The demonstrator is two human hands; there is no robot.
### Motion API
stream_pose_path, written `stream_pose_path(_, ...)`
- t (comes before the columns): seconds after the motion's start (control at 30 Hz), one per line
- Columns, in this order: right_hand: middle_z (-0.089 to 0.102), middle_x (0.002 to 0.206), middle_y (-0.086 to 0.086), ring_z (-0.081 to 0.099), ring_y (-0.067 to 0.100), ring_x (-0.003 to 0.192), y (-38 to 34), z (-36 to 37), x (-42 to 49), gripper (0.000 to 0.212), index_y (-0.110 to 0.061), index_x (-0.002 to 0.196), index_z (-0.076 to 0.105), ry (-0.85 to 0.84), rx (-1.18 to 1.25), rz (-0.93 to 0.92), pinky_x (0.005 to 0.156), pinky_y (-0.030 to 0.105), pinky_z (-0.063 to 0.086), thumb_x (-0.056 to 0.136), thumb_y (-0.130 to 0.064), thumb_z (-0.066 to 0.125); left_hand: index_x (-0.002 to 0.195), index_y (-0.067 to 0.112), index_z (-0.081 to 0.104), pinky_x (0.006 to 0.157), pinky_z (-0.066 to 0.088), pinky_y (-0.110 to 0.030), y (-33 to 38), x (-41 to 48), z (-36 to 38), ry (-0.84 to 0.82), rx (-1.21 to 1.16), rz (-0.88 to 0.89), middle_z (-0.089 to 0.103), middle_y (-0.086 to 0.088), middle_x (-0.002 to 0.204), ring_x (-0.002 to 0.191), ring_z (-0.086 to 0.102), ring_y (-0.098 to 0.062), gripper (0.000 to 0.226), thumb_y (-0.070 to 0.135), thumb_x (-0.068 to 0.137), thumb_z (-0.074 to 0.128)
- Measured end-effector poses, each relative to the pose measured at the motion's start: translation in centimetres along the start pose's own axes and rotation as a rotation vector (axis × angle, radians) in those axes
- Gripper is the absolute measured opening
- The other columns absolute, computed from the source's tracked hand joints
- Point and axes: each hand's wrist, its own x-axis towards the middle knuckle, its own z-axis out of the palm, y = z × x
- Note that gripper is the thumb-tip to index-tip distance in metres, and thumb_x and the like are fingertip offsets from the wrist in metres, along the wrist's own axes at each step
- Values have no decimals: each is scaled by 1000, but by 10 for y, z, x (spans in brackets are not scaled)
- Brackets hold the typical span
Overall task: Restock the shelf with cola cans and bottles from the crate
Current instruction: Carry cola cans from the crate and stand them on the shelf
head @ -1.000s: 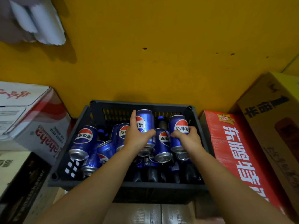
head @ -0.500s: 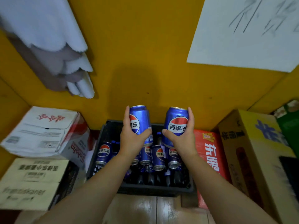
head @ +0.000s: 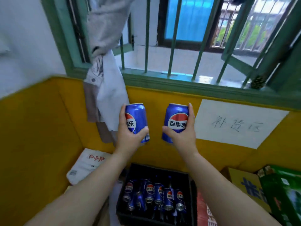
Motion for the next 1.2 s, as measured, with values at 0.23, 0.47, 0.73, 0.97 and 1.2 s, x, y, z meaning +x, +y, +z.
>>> stream_pose_path(0.23, 38, 131, -8, 48, 14, 116, -103, 32, 1, 104, -47, 139, 14, -56, 73, -181, 90, 32, 50, 68, -11, 80, 141, 44, 17, 90, 53, -34, 90, 3, -70, 161, 23, 184, 37, 8, 139, 118, 50, -10, 99, 15, 69, 79)
stream_pose_path(0.47, 36, 125, -14, 45, 5, 105, -166, 63, -33, 102, -45, 141, 12, -289, 208, -302, 73, 10, 40, 71, -7, 77, 147, 35, 12, 87, 48, -23, 156, -60, -136, 431, 147, 233, 37, 4, 143, 118, 49, -11, 103, 7, 72, 77)
stream_pose_path(0.73, 37, 129, -17, 45, 5, 112, -208, 107, -132, 104, -47, 140, 11, -700, 377, -357, 89, 26, 46, 70, -11, 79, 138, 50, 13, 83, 52, -25, 192, -196, -205, 800, 296, 240, 41, 12, 127, 107, 55, -9, 104, 5, 70, 77)
stream_pose_path(0.97, 40, 126, -14, 49, 10, 110, -264, 142, -255, 104, -43, 142, 15, -1042, 598, -327, 71, 15, 45, 69, -3, 78, 145, 44, 13, 57, 50, -12, 238, -337, -265, 1102, 433, 220, 41, 4, 132, 101, 57, -11, 105, 2, 71, 76)
stream_pose_path(1.2, 43, 116, -25, 52, 0, 102, -345, 153, -414, 102, -52, 136, 16, -1359, 777, -363, 72, 15, 48, 70, -3, 77, 143, 48, 10, 84, 54, -29, 291, -500, -318, 1481, 608, 177, 38, 6, 137, 112, 52, -13, 104, 8, 73, 75)
